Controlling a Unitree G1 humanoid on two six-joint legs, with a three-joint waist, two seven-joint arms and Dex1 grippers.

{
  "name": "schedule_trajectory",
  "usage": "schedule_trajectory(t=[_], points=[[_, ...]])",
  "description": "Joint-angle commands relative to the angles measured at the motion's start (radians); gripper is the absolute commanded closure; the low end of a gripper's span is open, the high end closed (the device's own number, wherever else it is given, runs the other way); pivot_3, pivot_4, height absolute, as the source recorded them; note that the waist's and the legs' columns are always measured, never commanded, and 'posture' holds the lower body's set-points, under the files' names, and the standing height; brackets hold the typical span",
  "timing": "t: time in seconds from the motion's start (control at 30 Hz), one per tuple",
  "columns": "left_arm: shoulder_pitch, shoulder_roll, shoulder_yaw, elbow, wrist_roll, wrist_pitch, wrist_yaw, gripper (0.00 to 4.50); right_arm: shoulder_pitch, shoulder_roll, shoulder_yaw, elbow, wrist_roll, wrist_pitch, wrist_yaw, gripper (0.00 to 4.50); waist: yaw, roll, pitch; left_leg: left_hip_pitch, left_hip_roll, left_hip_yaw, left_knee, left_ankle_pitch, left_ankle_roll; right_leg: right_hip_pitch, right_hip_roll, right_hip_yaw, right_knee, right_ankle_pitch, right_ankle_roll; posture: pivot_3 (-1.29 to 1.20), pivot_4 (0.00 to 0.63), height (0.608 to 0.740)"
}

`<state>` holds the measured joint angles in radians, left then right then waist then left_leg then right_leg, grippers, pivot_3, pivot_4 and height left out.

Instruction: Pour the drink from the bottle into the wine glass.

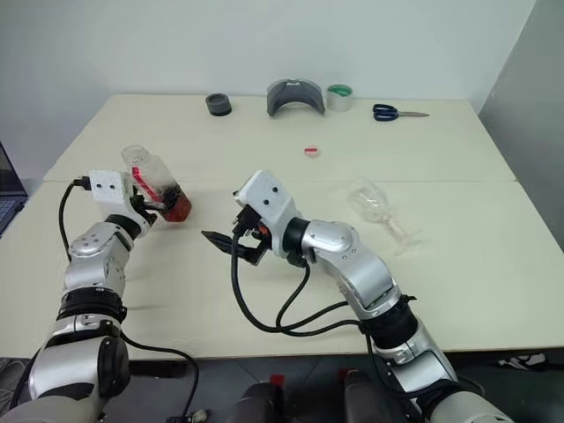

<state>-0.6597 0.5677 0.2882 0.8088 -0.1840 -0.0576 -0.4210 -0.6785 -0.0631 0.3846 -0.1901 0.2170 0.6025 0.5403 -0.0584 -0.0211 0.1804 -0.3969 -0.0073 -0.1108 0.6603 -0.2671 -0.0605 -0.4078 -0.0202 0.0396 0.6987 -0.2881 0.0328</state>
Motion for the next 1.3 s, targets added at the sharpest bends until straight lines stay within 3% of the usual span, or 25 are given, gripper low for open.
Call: schedule_trajectory(t=[0.03,0.43,0.63,0.93,1.3], points=[[0.012,0.011,0.011,-0.042,0.006,-0.038,0.030,0.02,0.010,-0.007,-0.018,-0.025,-0.007,-0.016,-0.005,0.00,0.001,0.000,0.000,0.000,0.000,0.000,0.000,0.000,0.000,0.000,0.000,0.000,0.000,0.000,0.000,0.00,0.150,0.740],[0.215,-0.007,-0.011,-0.288,0.029,-0.022,0.067,0.02,0.107,-0.089,-0.062,-0.093,-0.029,0.003,-0.040,0.00,0.002,0.000,0.000,0.000,0.001,-0.001,0.000,0.000,0.000,0.000,-0.001,0.000,0.000,0.000,0.000,0.00,0.150,0.740],[0.118,0.064,-0.003,-0.183,0.043,-0.065,0.041,0.02,0.124,-0.125,-0.123,-0.147,0.000,0.060,-0.036,0.00,0.004,-0.001,0.000,-0.001,0.000,0.000,0.000,0.000,0.000,0.000,0.000,-0.001,-0.001,0.000,0.000,0.00,0.150,0.740],[0.283,-0.006,-0.007,-0.383,-0.012,-0.008,-0.012,0.02,0.144,-0.171,-0.118,-0.196,0.030,0.099,-0.007,0.00,0.002,-0.001,0.000,-0.001,0.001,0.000,-0.001,0.000,0.000,0.000,-0.001,0.001,-0.001,0.000,0.000,0.00,0.150,0.740],[0.378,-0.033,0.006,-0.550,-0.067,0.076,-0.015,0.02,0.162,-0.198,-0.108,-0.210,0.029,0.092,0.000,0.00,0.003,-0.001,0.000,0.000,0.001,0.000,-0.001,0.000,0.000,0.001,-0.001,0.000,-0.001,0.000,0.000,0.00,0.150,0.740]])
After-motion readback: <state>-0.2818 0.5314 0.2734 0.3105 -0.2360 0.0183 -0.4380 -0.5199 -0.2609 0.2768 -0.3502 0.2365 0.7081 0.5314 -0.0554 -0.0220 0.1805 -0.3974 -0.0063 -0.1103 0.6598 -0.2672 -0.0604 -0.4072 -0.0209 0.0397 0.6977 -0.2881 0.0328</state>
